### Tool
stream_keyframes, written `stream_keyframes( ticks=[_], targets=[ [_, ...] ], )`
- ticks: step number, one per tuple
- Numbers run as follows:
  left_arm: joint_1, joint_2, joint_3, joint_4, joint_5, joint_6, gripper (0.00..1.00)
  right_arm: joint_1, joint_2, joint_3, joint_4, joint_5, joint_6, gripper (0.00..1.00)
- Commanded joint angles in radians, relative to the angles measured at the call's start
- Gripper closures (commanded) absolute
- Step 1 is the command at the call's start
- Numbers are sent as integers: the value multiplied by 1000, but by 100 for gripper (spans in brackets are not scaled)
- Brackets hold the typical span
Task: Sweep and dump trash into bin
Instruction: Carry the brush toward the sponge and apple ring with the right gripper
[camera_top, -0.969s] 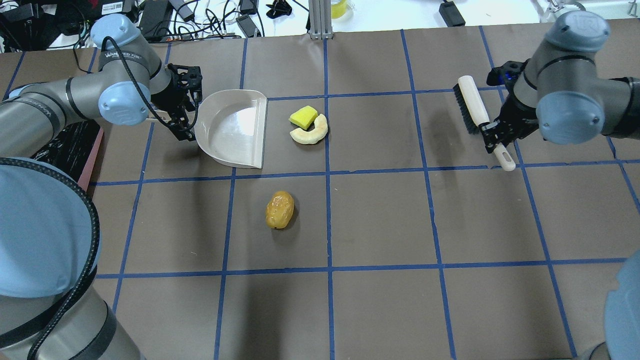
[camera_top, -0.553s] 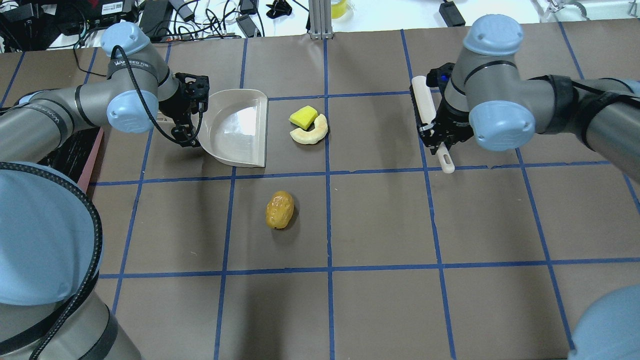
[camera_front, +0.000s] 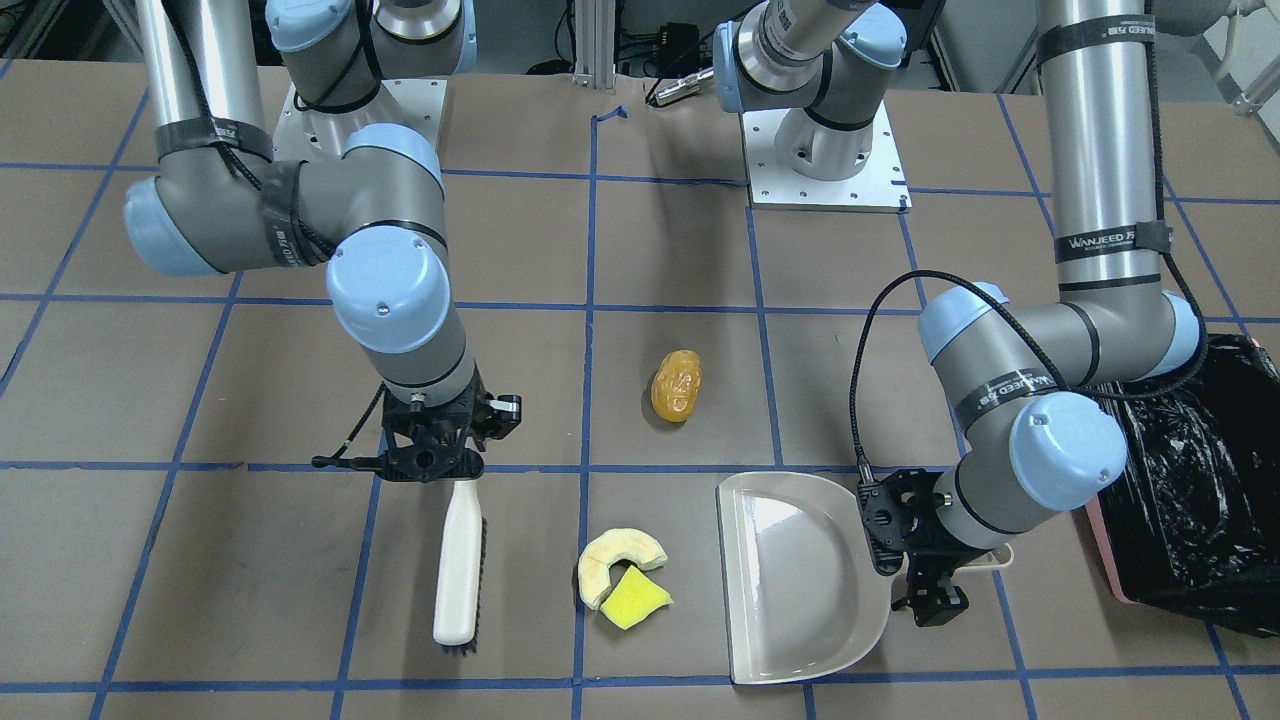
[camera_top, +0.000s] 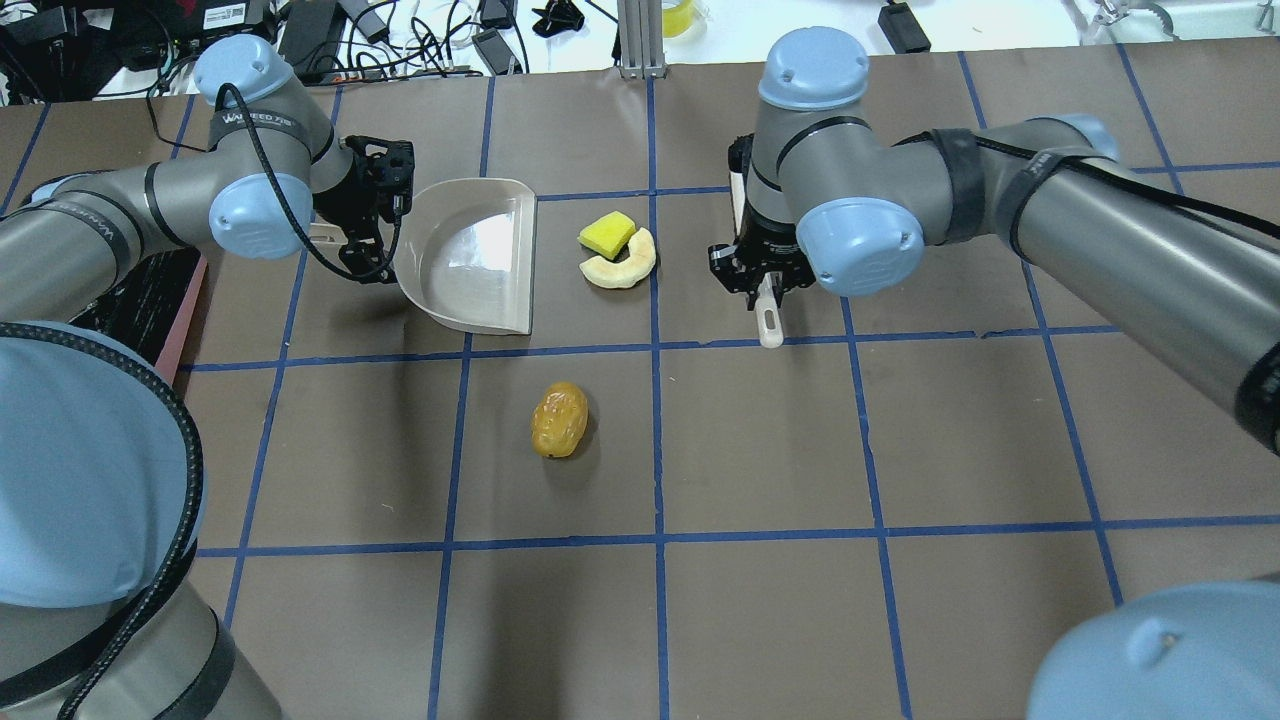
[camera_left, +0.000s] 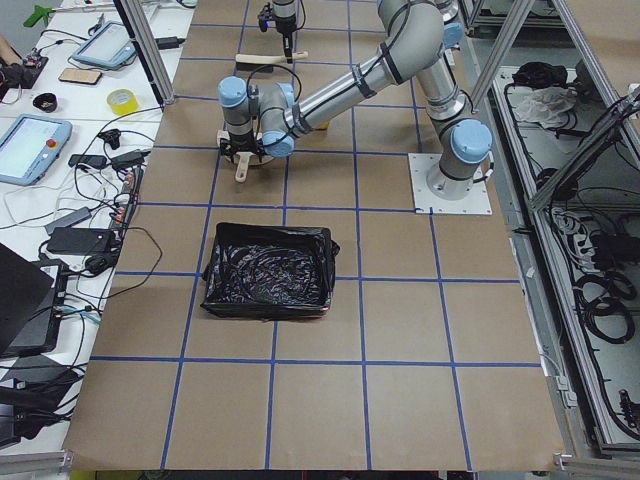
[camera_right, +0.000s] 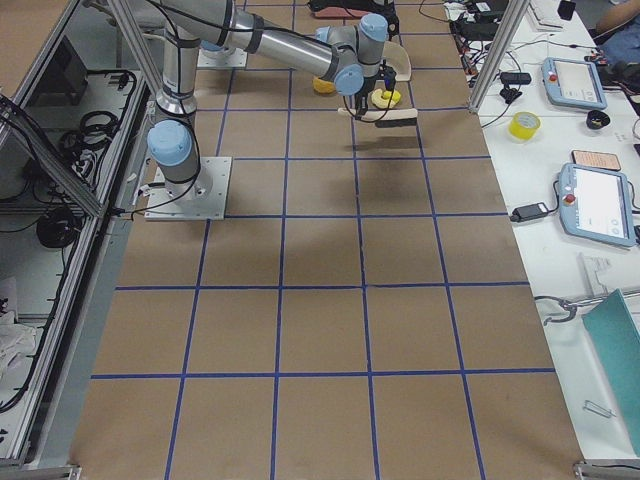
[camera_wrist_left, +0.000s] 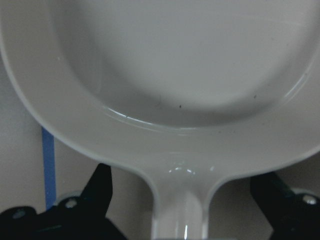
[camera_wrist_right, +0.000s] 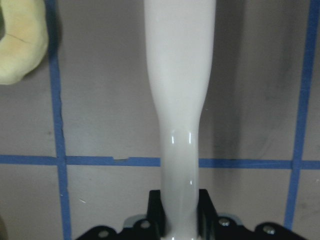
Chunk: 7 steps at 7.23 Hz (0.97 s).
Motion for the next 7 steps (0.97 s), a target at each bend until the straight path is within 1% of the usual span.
stream_keyframes(
  ticks=[1,2,4,5,6,7],
  targets=[
    [10,-7,-6,1,-1,-2,3,79,81,-66,1,7,120,100],
    [10,-9,-11,1,1,-3,3,91,100,-86,-1,7,124,100],
    [10,-15,-20,1,-1,-3,4,110,114,-93,-1,7,144,100],
    [10,-15,-17,3,-2,-3,27,122,123,-95,-1,7,155,100],
    [10,-17,-19,10,-22,1,44,136,132,-101,-3,7,202,100],
    [10,-17,-20,30,-28,3,81,162,151,-125,-3,9,228,100]
  ],
)
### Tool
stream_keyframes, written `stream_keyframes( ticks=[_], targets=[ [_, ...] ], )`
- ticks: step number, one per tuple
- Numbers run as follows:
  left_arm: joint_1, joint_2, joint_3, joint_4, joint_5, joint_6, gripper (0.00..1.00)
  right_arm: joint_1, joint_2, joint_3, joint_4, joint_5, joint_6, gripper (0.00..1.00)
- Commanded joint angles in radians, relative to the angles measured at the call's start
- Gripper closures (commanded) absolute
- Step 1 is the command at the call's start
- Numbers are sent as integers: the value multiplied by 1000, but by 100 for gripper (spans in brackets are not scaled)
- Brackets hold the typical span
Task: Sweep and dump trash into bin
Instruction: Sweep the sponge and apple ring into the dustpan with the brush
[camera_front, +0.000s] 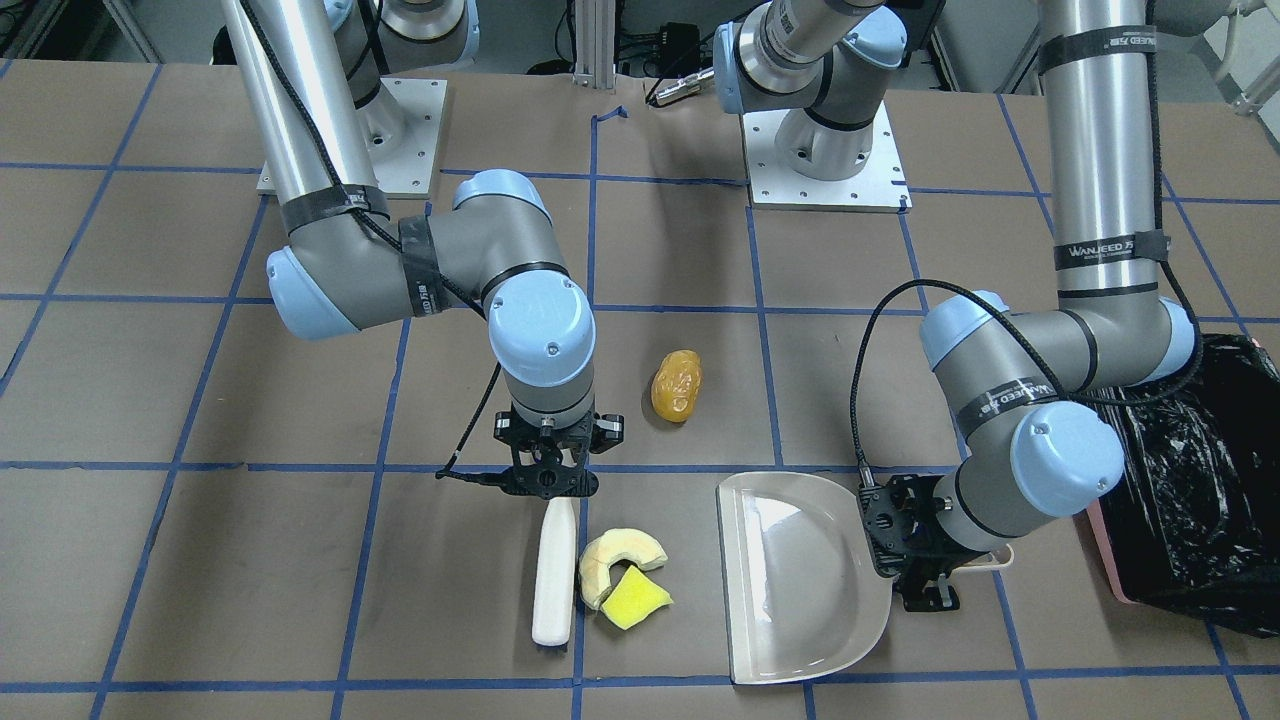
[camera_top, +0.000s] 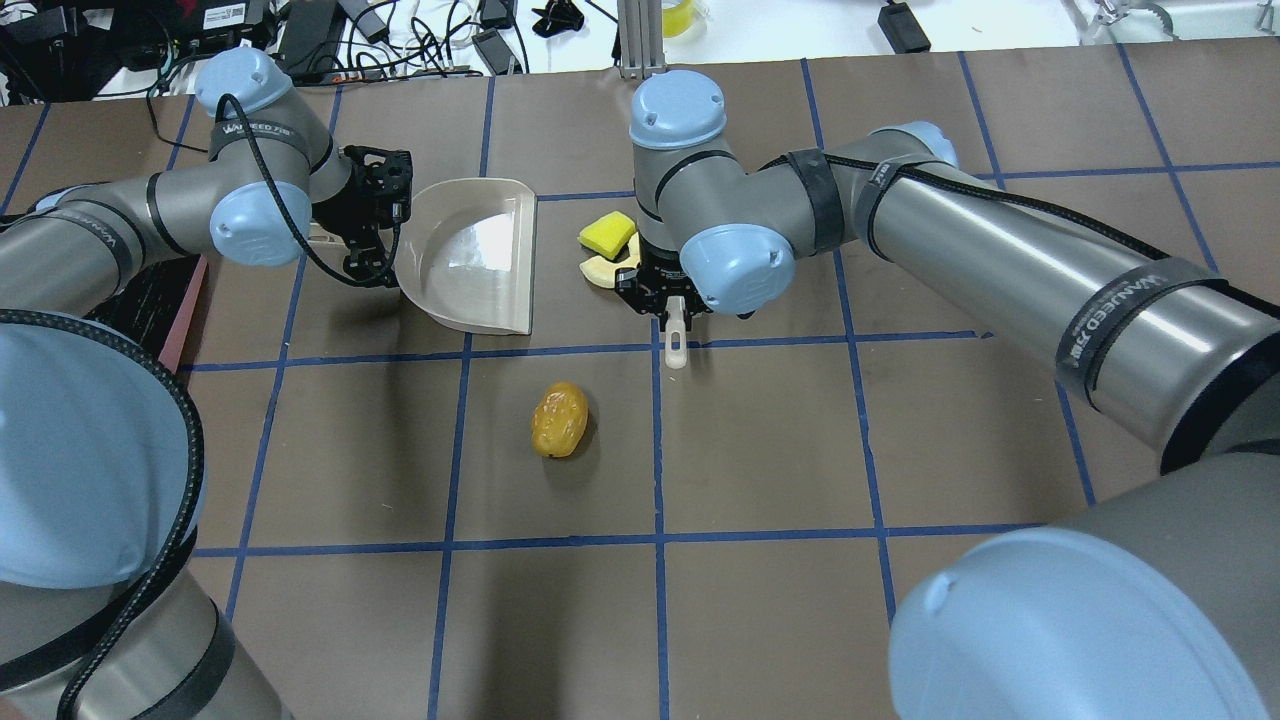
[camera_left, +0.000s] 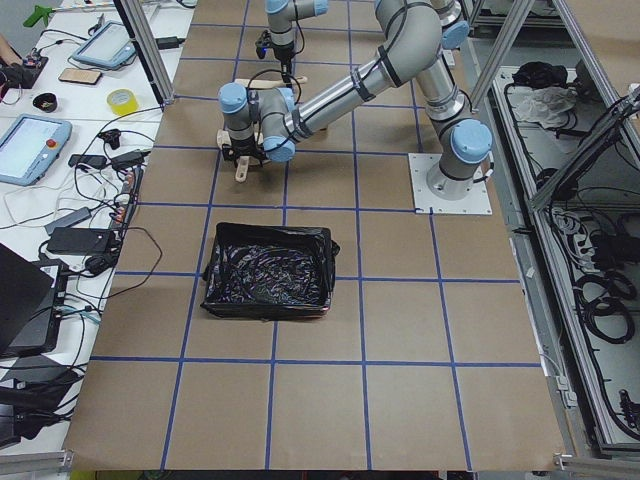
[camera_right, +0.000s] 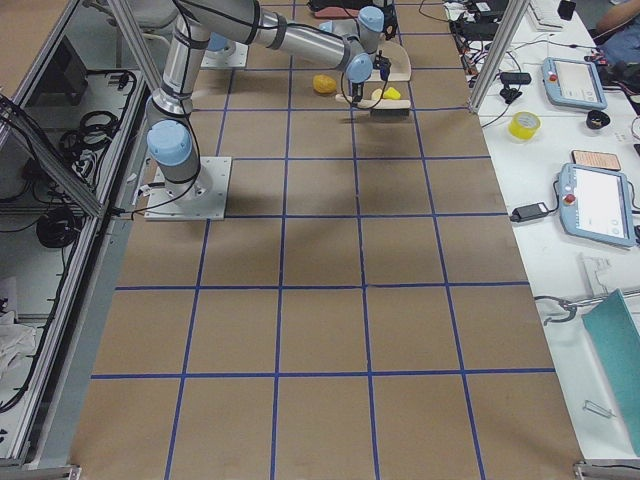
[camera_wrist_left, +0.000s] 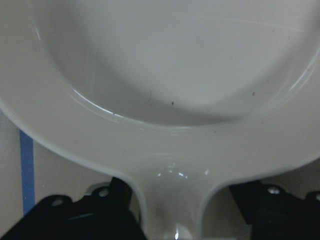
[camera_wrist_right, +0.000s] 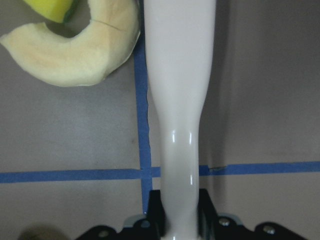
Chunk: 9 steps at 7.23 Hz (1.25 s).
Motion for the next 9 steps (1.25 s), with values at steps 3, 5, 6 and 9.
stream_keyframes(
  ticks=[3,5,6,9],
  targets=[
    [0,5,-11,20,-12,6,100,106,95,-127,-1,35,176,100],
    [0,13,-15,24,-9,7,100,149,144,-199,-2,55,247,100],
    [0,13,-17,24,-7,7,100,159,160,-230,-1,78,289,100],
    [9,25,-17,24,-12,18,100,217,206,-335,1,144,386,100]
  ],
)
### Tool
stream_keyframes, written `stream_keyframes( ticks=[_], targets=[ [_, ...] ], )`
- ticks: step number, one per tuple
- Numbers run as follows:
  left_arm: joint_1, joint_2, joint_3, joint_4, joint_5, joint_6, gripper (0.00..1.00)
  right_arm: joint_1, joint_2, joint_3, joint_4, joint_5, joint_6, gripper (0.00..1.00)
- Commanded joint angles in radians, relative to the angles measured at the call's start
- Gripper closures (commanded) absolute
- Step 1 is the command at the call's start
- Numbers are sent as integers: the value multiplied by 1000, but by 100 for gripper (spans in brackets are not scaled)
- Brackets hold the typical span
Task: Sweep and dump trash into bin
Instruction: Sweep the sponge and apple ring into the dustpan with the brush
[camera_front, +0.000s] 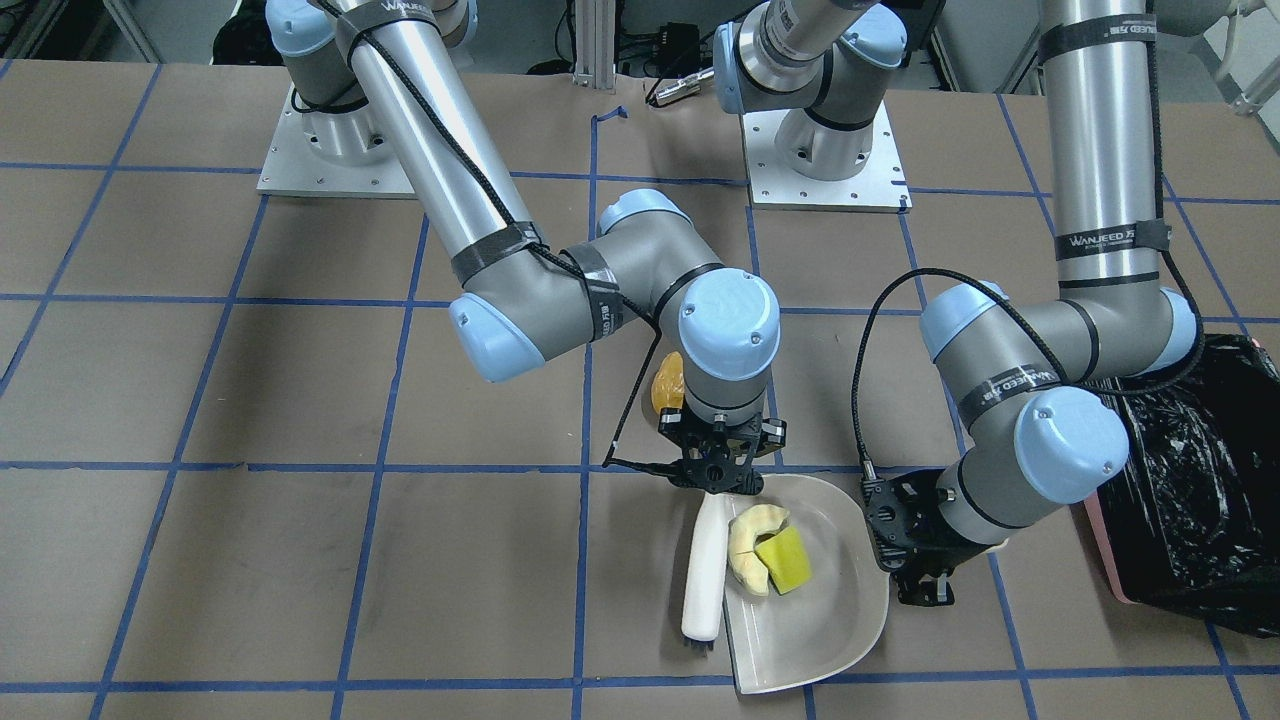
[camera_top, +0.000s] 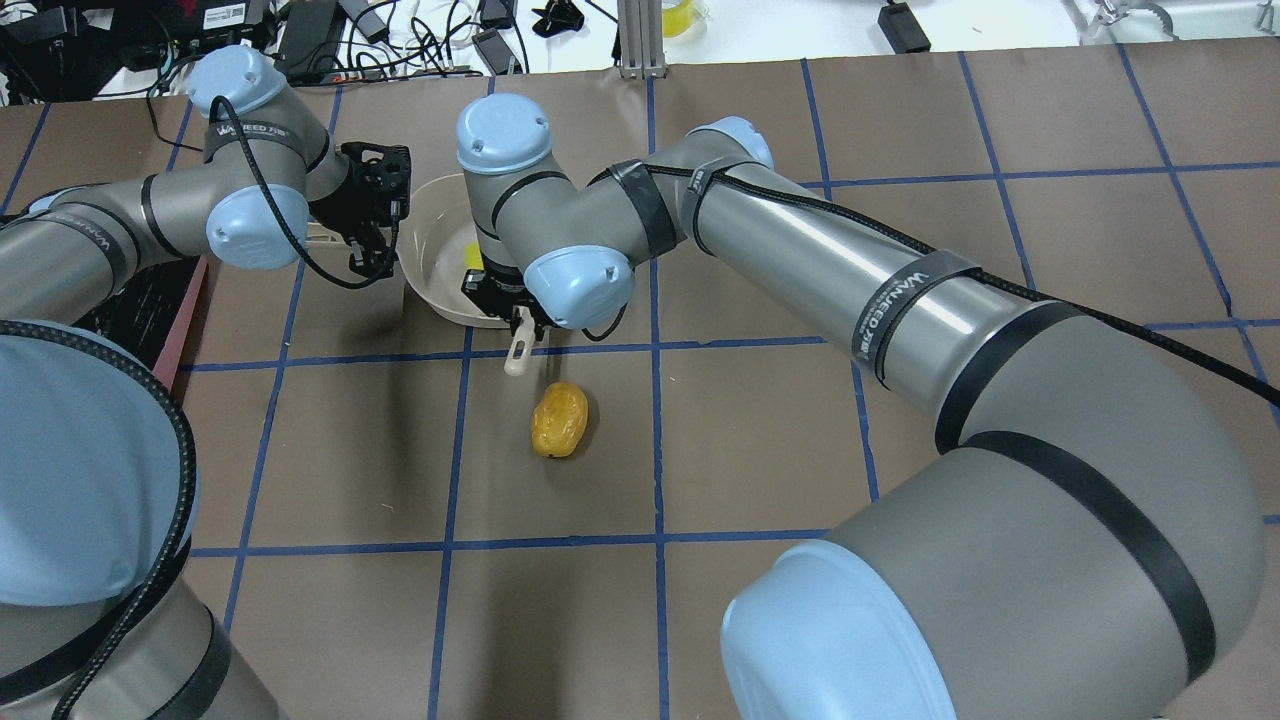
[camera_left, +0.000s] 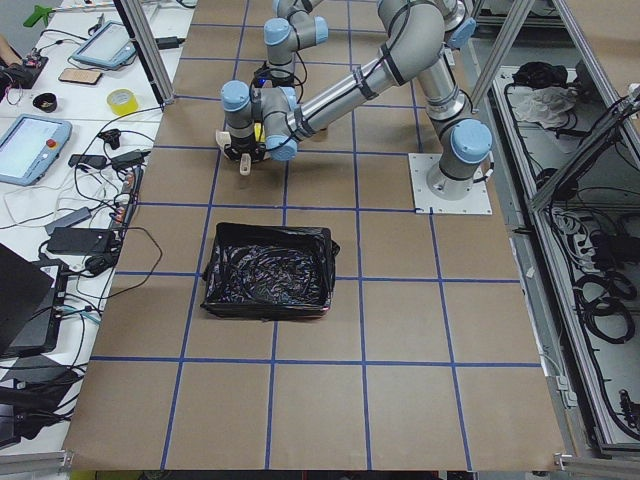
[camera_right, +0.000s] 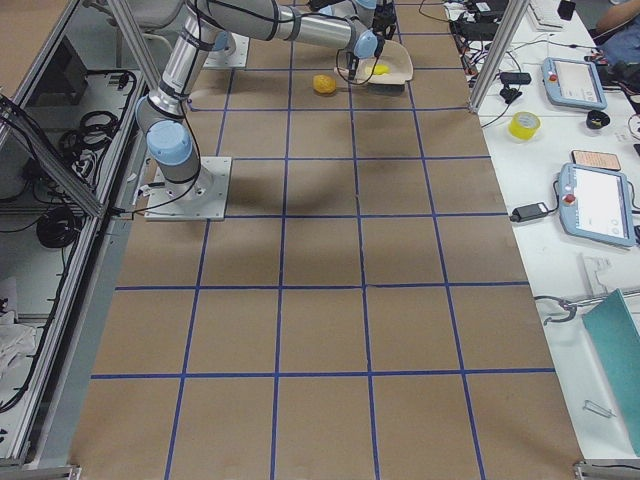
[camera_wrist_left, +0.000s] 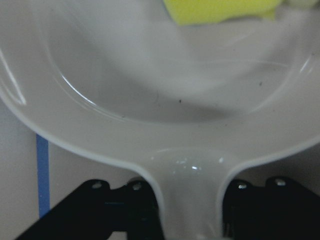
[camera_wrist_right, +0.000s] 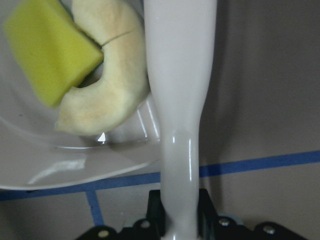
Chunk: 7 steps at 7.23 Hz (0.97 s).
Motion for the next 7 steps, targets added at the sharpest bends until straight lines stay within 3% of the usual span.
stream_keyframes(
  ticks=[1,4,7],
  targets=[
    [18,5,1,0,-5,5,100,23,21,-50,9,30,43,100],
    [55,19,-13,-8,-5,35,100,-38,-73,-36,174,-5,-44,100],
    [116,116,-181,0,-2,152,100,-182,-196,-1,419,-57,-257,100]
  ],
)
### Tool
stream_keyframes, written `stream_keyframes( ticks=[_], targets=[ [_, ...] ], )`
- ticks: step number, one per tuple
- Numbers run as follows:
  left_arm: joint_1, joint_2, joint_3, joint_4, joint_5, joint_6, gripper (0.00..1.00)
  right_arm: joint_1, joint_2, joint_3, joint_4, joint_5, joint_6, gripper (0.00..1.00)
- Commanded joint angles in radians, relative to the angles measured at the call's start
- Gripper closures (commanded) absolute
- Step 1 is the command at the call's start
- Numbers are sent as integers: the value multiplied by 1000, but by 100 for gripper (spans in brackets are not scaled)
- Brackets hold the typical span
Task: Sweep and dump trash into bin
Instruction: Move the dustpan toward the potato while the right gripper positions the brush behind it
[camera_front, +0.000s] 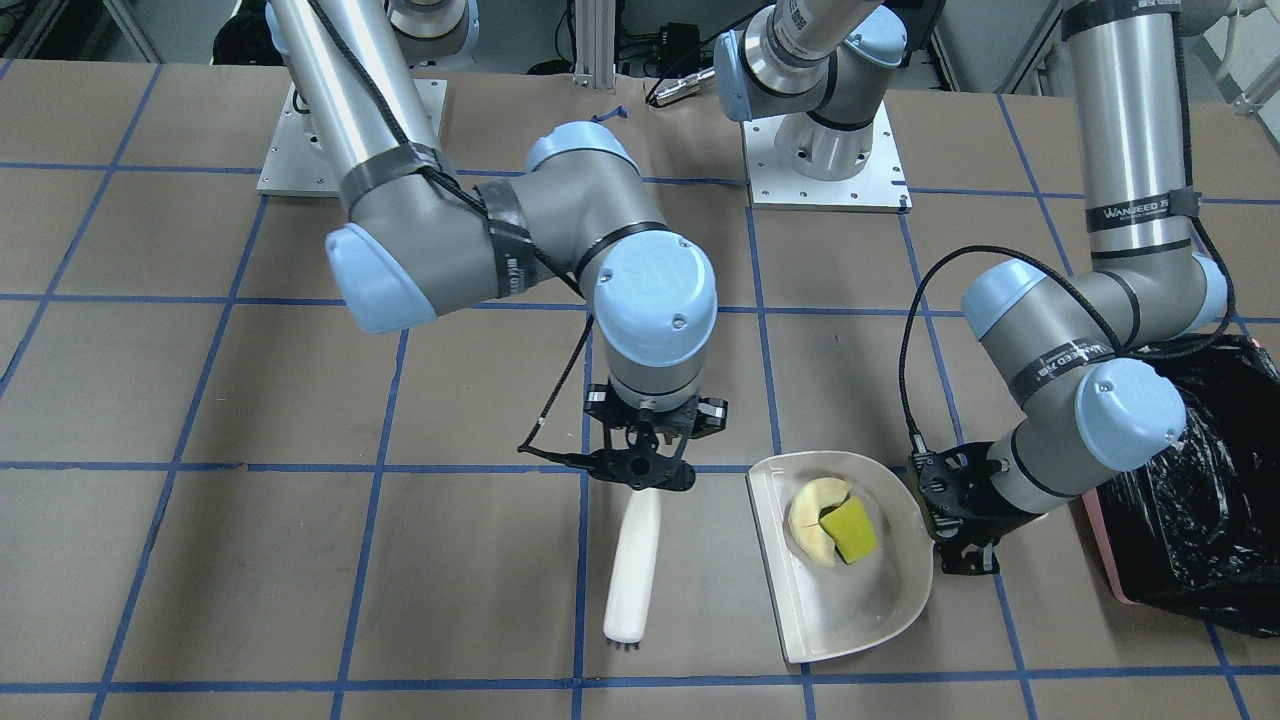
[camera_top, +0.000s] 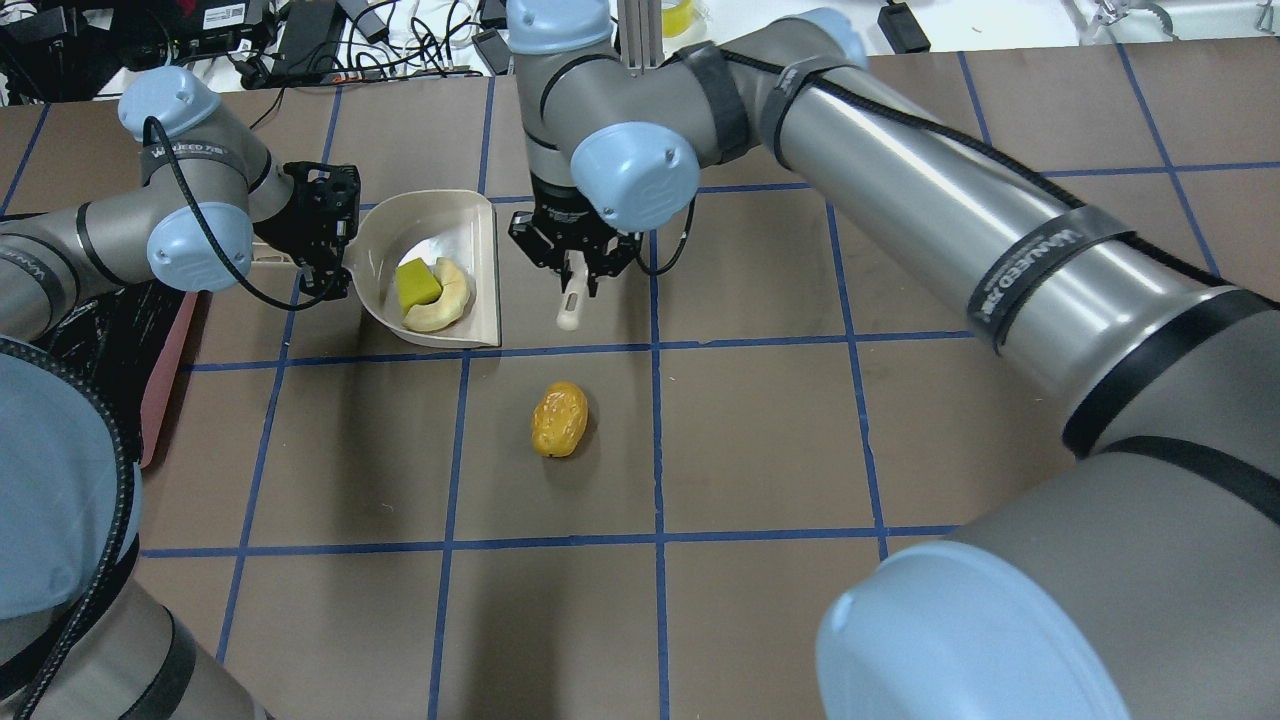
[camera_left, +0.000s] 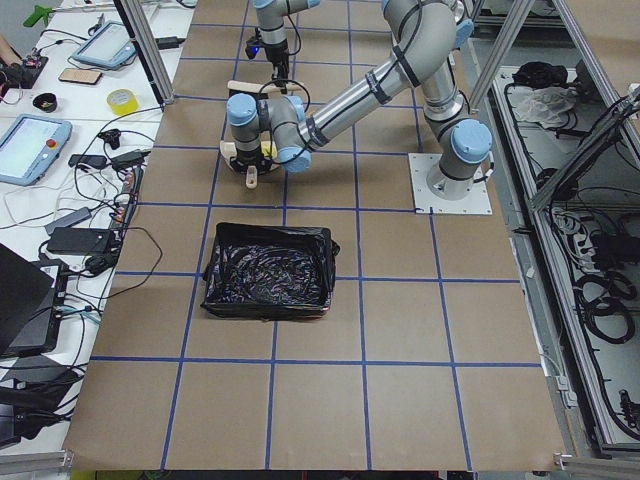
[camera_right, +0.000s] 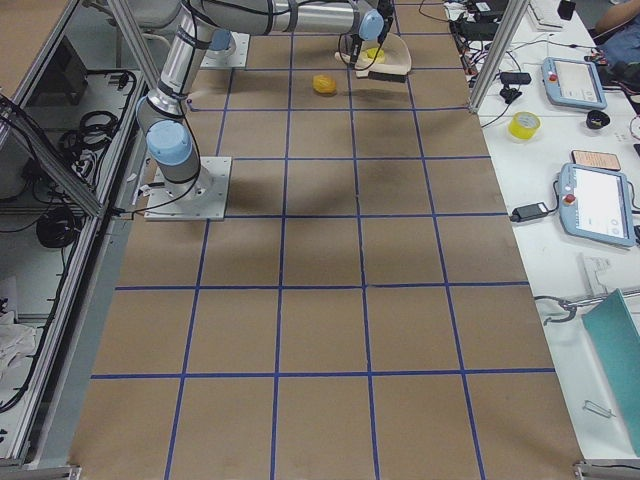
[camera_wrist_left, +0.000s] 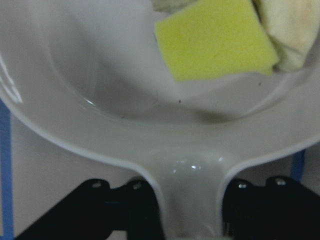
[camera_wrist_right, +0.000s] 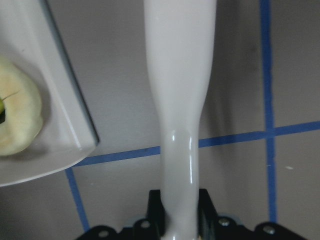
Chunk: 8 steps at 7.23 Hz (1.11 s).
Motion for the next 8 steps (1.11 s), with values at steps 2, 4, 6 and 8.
stream_keyframes(
  ticks=[2,4,6,8],
  targets=[
    [9,157,-193,-2,9,58,100,-49,-154,241,34,-64,-82,100],
    [6,280,-345,6,14,93,100,-14,-268,454,-69,-41,13,100],
    [7,311,-381,39,23,133,100,83,-268,519,-158,-37,117,100],
    [9,291,-379,44,20,115,100,114,-264,523,-182,-23,124,100]
  ],
)
